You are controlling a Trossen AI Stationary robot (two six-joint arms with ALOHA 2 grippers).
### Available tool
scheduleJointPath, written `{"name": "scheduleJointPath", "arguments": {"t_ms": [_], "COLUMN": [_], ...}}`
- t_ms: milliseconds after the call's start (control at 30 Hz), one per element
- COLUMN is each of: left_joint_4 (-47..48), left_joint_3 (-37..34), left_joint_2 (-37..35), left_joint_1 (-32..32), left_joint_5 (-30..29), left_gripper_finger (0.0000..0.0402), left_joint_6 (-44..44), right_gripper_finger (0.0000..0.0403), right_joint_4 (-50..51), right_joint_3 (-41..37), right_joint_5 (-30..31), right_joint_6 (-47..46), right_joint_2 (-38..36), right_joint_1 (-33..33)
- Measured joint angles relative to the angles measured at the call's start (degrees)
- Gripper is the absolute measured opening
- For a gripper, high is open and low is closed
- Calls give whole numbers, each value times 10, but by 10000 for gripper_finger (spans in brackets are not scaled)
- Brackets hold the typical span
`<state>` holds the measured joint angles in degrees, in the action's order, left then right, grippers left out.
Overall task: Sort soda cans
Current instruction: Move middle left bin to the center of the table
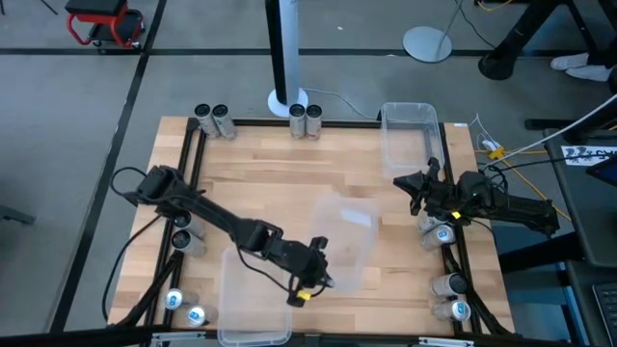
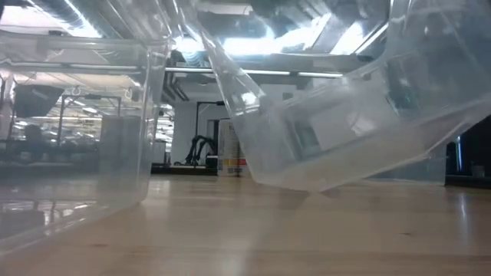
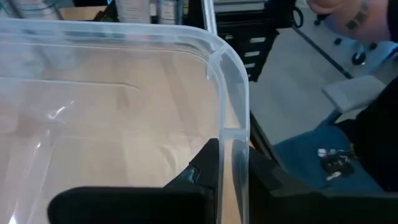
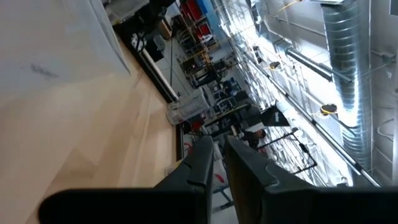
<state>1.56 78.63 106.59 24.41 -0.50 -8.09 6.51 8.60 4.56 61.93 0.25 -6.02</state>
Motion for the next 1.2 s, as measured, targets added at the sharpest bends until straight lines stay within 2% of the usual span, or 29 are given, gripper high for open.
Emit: {"name": "scheduleJointPath", "arguments": {"t_ms": [267, 700, 833, 1000, 1200], "left_joint_4": [5, -42, -46, -32, 62], "left_joint_3": [-1, -2, -2, -2, -2], "left_joint_2": [1, 28, 28, 27, -37], "left_joint_1": [21, 10, 7, -2, -29], "left_joint_5": [8, 8, 7, 7, 7], "left_gripper_finger": [41, 74, 105, 165, 212], "left_joint_6": [7, -16, -33, -18, -18], "right_gripper_finger": [44, 44, 44, 44, 44], "right_joint_4": [1, 12, 10, 10, 7], "right_joint_3": [0, 0, 0, 0, 0], "right_joint_5": [0, 0, 0, -5, -13], "right_joint_6": [-1, -1, -1, -1, 0], "right_joint_2": [0, 0, 0, 0, 0], "right_joint_1": [0, 0, 0, 0, 0]}}
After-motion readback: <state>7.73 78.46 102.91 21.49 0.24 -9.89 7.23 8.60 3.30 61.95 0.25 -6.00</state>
